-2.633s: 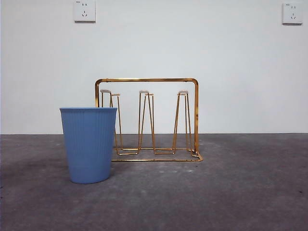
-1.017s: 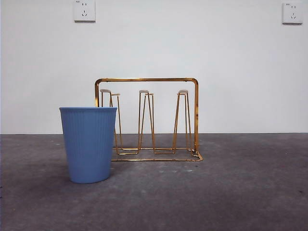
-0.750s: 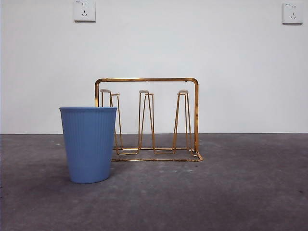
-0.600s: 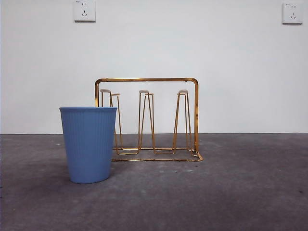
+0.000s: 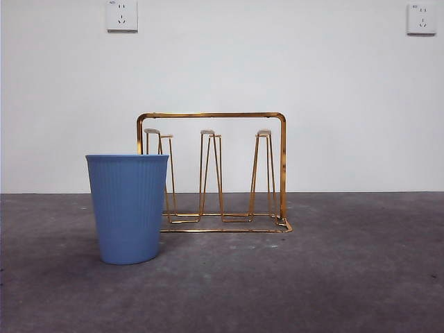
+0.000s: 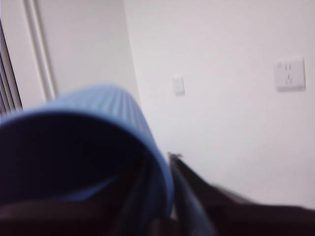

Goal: Pick up cup 1,put cup 1 in the cup rack,pick up cup 2,put cup 2 in the cup rack

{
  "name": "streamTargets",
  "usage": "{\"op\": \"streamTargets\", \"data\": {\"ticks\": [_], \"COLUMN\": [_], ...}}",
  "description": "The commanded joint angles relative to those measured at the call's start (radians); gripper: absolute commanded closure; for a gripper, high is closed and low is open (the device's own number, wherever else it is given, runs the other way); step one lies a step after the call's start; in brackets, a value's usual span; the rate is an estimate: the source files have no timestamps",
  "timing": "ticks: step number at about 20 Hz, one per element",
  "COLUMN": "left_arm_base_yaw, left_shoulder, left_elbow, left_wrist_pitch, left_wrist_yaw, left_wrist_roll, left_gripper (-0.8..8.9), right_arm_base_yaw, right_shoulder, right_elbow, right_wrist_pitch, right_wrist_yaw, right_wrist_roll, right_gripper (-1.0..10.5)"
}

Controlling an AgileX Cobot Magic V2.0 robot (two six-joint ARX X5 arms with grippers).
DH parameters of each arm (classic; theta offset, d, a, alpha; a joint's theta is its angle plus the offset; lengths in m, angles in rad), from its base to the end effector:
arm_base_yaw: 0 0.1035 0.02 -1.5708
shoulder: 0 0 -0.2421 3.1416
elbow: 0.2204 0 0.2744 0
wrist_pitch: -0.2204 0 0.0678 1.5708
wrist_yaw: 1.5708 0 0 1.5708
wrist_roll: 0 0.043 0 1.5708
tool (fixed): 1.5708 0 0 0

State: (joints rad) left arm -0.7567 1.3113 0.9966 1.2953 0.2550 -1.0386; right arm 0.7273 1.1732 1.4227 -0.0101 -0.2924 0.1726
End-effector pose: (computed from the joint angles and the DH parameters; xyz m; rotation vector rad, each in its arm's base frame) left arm 0.2048 -0.2083 0.4026 -1.1176 -0.4242 -1.3784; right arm 0.1985 0.1933 0.4768 0.2106 -0.1561 1.0339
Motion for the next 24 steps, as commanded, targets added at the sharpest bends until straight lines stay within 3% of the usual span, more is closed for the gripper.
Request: {"op": "streamTargets", "data": {"ticks": [1, 8, 12, 16, 19, 24], "left_arm_base_yaw": [-0.003, -0.003, -0.005, -0.032, -0.062, -0.122], "left_shoulder": [0.000, 0.000, -0.003, -0.003, -0.002, -0.002], "left_elbow": [0.002, 0.002, 0.002, 0.002, 0.002, 0.021], "left_wrist_pitch": [0.011, -0.068, -0.192, -0.397, -0.558, -0.831], "left_wrist_yaw": [0.009, 0.014, 0.014, -0.002, -0.083, -0.300], "left_wrist_roll": [0.023, 0.090, 0.164, 0.301, 0.419, 0.601], "left_gripper": [8.21, 8.20, 8.19, 8.19, 8.19, 8.19], "right_arm_base_yaw": [-0.001, -0.001, -0.001, -0.001, -0.001, -0.001], "right_shoulder": [-0.024, -0.145, -0.241, -0.325, -0.381, -0.469], "right_elbow": [-0.008, -0.008, -0.008, -0.008, -0.008, -0.008], "right_wrist_pitch": [-0.075, -0.342, -0.575, -0.772, -0.869, -0.959], "right_wrist_yaw": [0.007, 0.163, 0.372, 0.590, 0.717, 0.801], "right_wrist_roll": [-0.034, -0.184, -0.238, -0.256, -0.260, -0.256], "right_gripper": [7.2, 7.2, 7.2, 7.2, 7.2, 7.2]}}
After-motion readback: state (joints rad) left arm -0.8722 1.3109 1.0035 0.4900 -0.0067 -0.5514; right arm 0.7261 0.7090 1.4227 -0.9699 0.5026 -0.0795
